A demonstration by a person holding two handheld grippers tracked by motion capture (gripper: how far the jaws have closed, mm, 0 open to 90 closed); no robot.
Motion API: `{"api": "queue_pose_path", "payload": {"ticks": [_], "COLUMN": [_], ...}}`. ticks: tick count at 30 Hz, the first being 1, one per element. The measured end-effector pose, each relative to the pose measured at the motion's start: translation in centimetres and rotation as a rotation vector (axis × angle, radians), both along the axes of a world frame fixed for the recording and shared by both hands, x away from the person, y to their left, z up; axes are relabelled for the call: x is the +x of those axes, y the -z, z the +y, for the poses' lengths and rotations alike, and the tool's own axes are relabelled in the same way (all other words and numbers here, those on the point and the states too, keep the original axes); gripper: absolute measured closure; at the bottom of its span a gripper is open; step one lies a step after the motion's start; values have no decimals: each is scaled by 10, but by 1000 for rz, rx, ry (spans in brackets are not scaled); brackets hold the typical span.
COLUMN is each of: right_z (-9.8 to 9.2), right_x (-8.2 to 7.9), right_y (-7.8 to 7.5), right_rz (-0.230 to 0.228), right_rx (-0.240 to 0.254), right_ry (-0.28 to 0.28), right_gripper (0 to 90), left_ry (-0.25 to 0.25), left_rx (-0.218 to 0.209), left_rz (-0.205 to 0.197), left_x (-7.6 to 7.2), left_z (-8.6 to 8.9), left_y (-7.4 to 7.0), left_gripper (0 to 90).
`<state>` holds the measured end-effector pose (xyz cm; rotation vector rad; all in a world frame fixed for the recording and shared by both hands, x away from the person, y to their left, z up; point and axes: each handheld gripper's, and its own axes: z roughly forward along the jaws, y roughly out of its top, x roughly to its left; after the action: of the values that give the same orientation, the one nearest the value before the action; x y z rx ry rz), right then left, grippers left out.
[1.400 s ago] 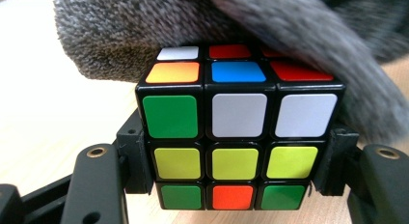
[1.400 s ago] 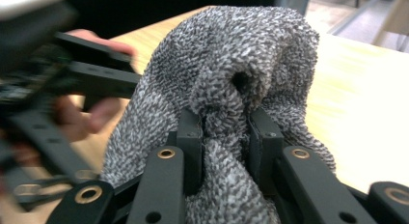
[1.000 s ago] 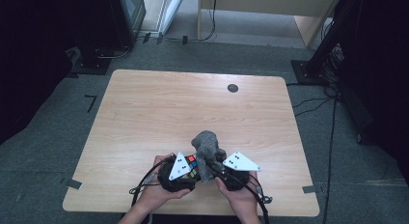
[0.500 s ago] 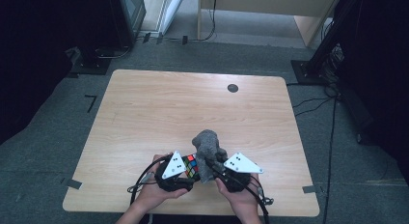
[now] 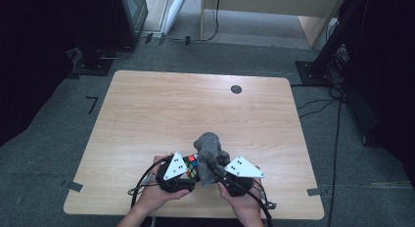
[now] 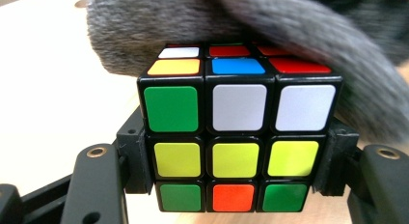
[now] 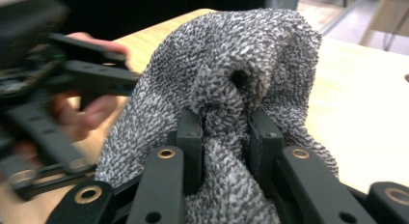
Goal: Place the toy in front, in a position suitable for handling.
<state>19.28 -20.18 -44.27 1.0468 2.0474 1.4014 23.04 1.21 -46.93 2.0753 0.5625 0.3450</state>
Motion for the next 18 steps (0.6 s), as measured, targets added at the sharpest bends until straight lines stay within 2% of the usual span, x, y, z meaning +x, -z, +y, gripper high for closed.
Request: {"api": "queue_pose_path", "payload": {"ticks": [2, 4, 5, 8, 11, 12, 15, 18], "right_z": [9, 15, 15, 6, -7, -8, -1, 11], "right_x": [-5, -8, -9, -2, 4, 5, 0, -7], "right_y": [-2, -4, -5, -4, 1, 2, 0, -3], "right_rz": [-27, -46, -45, -14, 21, 31, 12, -24], "right_rx": [-10, -7, -6, 9, 18, 22, 16, 8], "right_ry": [-44, -92, -99, -52, 22, 29, -2, -66], "right_gripper": [721, 720, 720, 721, 724, 725, 725, 724], "left_ry": [14, 50, 66, 82, 51, 41, 29, 66], "left_rx": [-1, 7, 16, 12, 10, 8, 13, 25], "left_rz": [2, -12, -22, -25, -17, -11, 4, -8], "left_x": [-2, -6, -9, -11, -6, -4, -2, -8], "left_z": [-3, -7, -11, -13, -8, -5, -4, -10], "left_y": [1, 1, 1, 0, -3, -3, -2, 0], "left_gripper": [337, 337, 337, 338, 338, 338, 338, 336]}}
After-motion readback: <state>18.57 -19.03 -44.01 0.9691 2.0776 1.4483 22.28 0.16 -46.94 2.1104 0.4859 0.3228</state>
